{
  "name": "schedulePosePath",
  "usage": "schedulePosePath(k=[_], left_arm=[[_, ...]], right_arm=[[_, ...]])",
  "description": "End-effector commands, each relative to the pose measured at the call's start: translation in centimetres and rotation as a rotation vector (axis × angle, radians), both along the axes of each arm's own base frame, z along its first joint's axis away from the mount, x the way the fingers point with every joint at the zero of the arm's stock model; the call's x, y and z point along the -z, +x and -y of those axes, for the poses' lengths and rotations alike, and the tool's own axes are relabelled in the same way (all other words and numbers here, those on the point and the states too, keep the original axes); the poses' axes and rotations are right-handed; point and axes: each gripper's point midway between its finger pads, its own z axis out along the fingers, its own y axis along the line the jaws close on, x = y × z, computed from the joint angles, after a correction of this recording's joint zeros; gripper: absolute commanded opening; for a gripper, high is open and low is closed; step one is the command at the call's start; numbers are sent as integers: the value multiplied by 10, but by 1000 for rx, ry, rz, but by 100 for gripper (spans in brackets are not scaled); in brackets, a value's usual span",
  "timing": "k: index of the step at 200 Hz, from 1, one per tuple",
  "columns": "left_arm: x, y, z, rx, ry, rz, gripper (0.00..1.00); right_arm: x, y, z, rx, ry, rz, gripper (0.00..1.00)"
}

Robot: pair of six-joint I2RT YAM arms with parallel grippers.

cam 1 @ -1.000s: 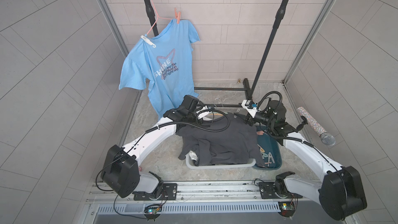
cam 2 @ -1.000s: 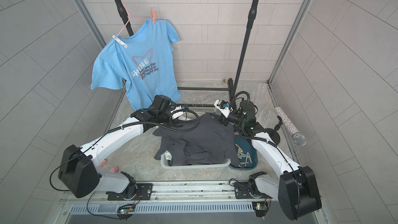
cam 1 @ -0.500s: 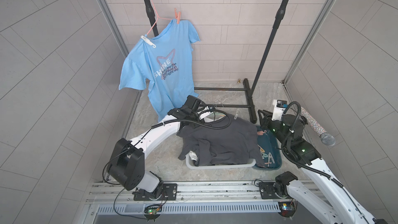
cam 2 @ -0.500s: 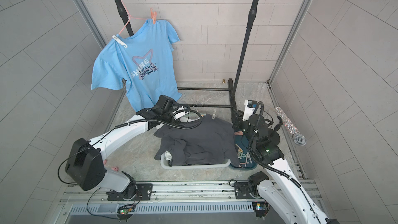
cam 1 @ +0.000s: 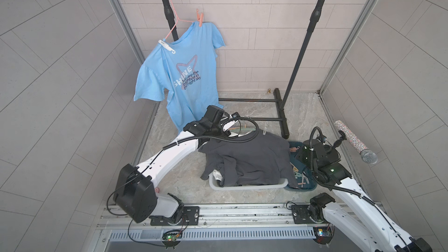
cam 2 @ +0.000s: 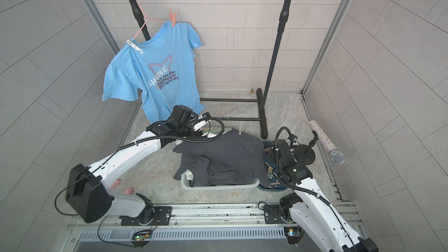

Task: Use clothespins to secure the t-shirt on both sides of the hanger
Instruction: Place the hanger in the basket, then pick up the clothespin from the storage box.

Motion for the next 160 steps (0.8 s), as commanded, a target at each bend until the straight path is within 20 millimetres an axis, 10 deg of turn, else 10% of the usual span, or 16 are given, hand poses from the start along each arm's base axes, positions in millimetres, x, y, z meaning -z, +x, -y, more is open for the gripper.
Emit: schedulePosePath(k=[1, 56, 160], left_arm=[[-22, -22, -6, -74, -151, -18, 56], [-7, -51, -28, -197, -283, -48, 58], [-18, -44, -32, -255, -389, 38, 58]], right_arm=[[1, 11, 5, 111, 60, 55, 29], [26, 32, 9, 194, 72, 59, 32], [58, 52, 19, 267, 181, 53, 35]])
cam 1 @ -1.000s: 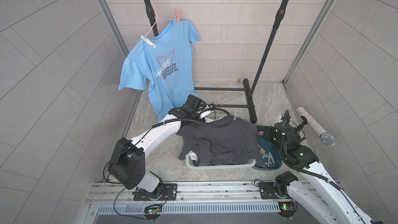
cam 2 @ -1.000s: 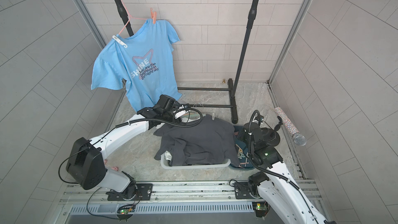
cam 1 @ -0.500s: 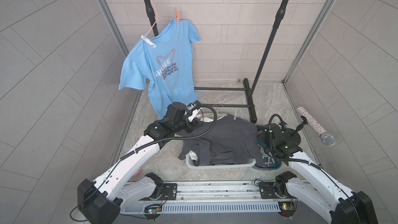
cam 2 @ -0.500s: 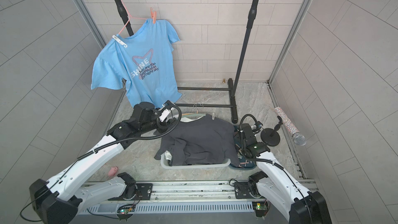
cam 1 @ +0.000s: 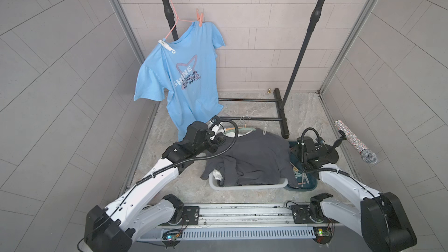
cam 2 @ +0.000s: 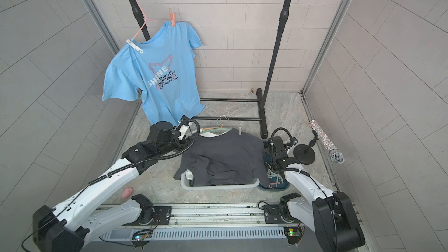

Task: Use clothespins to secure the t-shirt on both sides of the hanger
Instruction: Pick up the clothespin from the storage box.

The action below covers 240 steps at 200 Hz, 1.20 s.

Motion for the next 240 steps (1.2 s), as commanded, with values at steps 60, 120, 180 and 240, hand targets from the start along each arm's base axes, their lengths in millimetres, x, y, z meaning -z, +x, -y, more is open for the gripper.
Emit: schedulePosePath(k=[60, 120, 180, 240], left_arm=[[-11, -2, 6, 13, -71, 40, 58], [-13, -3, 5, 15, -79, 52, 58], [-18, -5, 4, 18, -86, 77, 58], [-36, -27, 40, 231, -201, 63, 59]], right_arm=[[19, 26, -8, 7, 133, 82, 33], [17, 37, -11, 4, 168, 194, 10], [-17, 18, -3, -26, 92, 231, 0], [-117, -7, -9, -204, -41, 386, 0]])
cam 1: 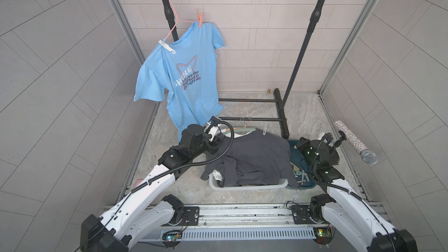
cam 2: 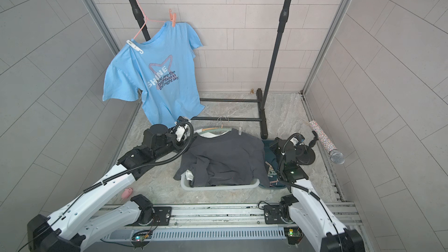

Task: Use clothespins to secure the t-shirt on both sides of the hanger
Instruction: Pick up the clothespin from the storage box.

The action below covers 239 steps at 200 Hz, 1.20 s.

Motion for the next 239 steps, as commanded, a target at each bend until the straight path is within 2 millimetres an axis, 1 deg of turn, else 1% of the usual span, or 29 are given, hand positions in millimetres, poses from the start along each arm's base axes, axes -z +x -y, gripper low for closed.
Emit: schedulePosePath(k=[1, 18, 32, 46, 59, 72, 79, 89, 97, 99, 102, 117, 135, 153, 165, 197, 209, 239], left_arm=[[-17, -16, 27, 152, -84, 12, 59], [-22, -24, 45, 214, -106, -4, 60], [-24, -35, 64, 269, -106, -10, 61], [-28, -48, 87, 325, -100, 6, 63], [-33, -59, 107, 354, -84, 51, 66], [-38, -69, 128, 381, -76, 88, 67], [-41, -71, 137, 381, -84, 98, 67], [-45, -67, 145, 353, -108, 97, 67], [-49, -62, 149, 316, -130, 96, 67], [-50, -61, 150, 307, -136, 97, 67], [-51, -59, 151, 293, -143, 97, 67], [-58, -54, 154, 250, -163, 119, 66], [-69, -48, 154, 196, -207, 145, 64], [-76, -52, 160, 217, -253, 139, 62], [-77, -57, 165, 242, -256, 137, 62], [-71, -60, 173, 270, -232, 121, 59], [-69, -60, 176, 275, -216, 113, 56], [-72, -56, 179, 260, -212, 124, 49]], right_arm=[[-21, -13, -9, -95, -70, -10, 0], [-53, -13, -31, -208, -23, 77, 0], [-82, -12, -51, -294, 14, 158, 0], [-109, -12, -71, -362, 34, 238, 0], [-134, -15, -93, -427, 27, 312, 0], [-152, -19, -114, -476, 11, 371, 0], [-160, -21, -126, -504, -1, 392, 0], [-170, -24, -141, -541, -16, 420, 0], [-168, -25, -150, -561, -24, 415, 0], [-177, -26, -151, -564, -19, 432, 0], [-180, -27, -154, -570, -16, 438, 0], [-185, -30, -168, -605, 2, 451, 0], [-187, -33, -180, -628, 18, 471, 0], [-188, -37, -188, -640, -1, 478, 0], [-188, -39, -192, -644, -16, 483, 0], [-188, -41, -194, -642, -34, 487, 0], [-188, -42, -195, -648, -36, 489, 0], [-188, -47, -201, -676, -37, 484, 0]])
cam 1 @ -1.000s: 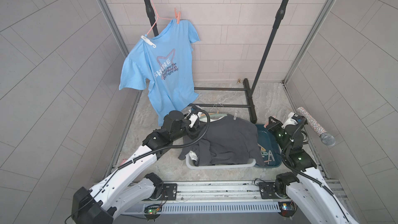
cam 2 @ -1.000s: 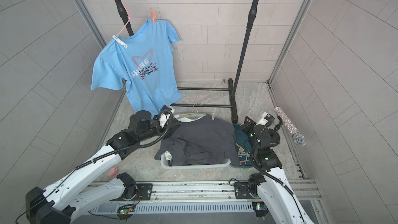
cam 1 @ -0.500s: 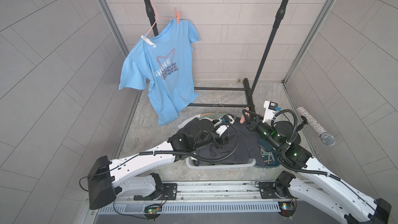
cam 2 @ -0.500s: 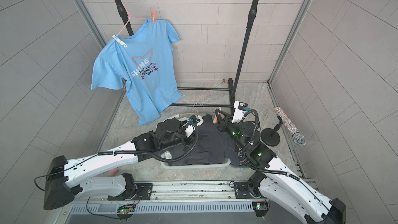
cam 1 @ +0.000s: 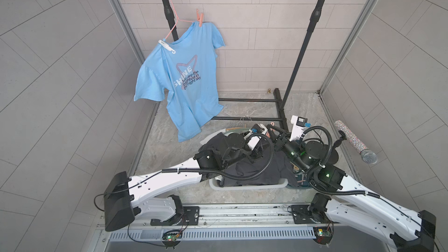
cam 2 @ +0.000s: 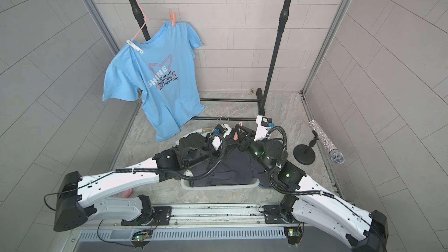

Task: Use clothespins to secure the t-shirt on both sides of the hanger
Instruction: Pick up the clothespin from the storage box.

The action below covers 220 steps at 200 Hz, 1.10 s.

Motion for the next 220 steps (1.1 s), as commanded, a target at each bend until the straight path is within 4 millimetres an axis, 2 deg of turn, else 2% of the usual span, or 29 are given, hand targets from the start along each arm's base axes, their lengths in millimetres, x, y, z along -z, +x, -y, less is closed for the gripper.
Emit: schedulePosePath(k=[1, 45, 71, 110, 138, 148, 157, 175, 201, 220], left_arm=[[-18, 3, 5, -10, -36, 19, 48], [-21, 5, 10, -10, -41, 26, 36], [-19, 6, 10, -9, -14, 43, 21], [-31, 5, 8, -9, -23, 50, 13], [-34, 3, 3, -8, -15, 76, 6], [-31, 4, 0, -12, 10, 89, 5], [-26, 6, -4, -24, 45, 103, 4], [-19, 10, -15, -52, 129, 165, 3], [-13, 13, -33, -72, 245, 280, 0], [-19, 8, -40, -52, 268, 352, 0]], right_arm=[[-15, -4, 0, 1, 16, 36, 0], [-14, -8, -3, -1, -19, 24, 0], [-16, -9, -3, -3, -33, 27, 0], [-13, -11, -3, -9, -102, 30, 0], [-15, -13, 8, 26, -204, 42, 14], [-17, -14, 11, 25, -245, 52, 30], [-20, -20, 9, -8, -307, 82, 50], [-28, -29, 16, -26, -368, 113, 67], [-35, -39, 40, 15, -383, 83, 74], [-33, -47, 45, -5, -363, 22, 76]])
